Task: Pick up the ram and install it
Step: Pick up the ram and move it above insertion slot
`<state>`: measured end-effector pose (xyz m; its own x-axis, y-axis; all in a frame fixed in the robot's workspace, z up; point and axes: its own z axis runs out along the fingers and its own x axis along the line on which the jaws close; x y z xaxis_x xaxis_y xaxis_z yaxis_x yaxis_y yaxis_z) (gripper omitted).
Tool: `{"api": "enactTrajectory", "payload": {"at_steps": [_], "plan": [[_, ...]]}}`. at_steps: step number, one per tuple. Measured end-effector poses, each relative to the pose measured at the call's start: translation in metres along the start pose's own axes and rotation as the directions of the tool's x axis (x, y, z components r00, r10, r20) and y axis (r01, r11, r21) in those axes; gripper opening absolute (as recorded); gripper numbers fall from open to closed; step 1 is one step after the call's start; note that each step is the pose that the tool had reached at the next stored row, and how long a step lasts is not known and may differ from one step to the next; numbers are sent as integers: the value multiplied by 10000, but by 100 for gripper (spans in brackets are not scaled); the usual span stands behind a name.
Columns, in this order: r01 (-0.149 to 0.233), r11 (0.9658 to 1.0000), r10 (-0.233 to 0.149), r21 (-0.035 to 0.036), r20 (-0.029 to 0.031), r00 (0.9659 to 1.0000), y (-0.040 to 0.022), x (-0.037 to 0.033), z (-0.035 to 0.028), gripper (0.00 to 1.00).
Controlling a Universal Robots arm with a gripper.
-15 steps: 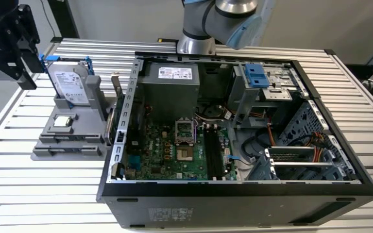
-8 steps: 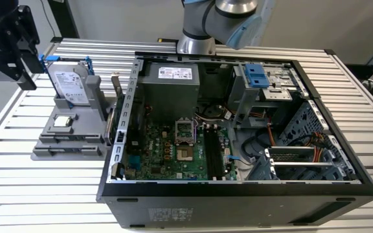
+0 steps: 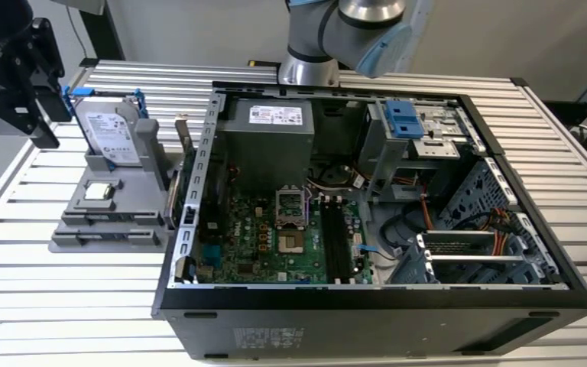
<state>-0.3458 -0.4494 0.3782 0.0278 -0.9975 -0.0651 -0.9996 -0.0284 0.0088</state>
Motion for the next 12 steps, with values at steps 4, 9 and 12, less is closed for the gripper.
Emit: {"api": "enactTrajectory", "payload": {"at_steps": [4,9,12], "plan": [[-13,10000,13,-1,-1,10000,13,1,19,100],[-42,10000,42,2,-1,10000,35,3,67,100],[-53,10000,53,3,-1,10000,44,5,106,100]]}}
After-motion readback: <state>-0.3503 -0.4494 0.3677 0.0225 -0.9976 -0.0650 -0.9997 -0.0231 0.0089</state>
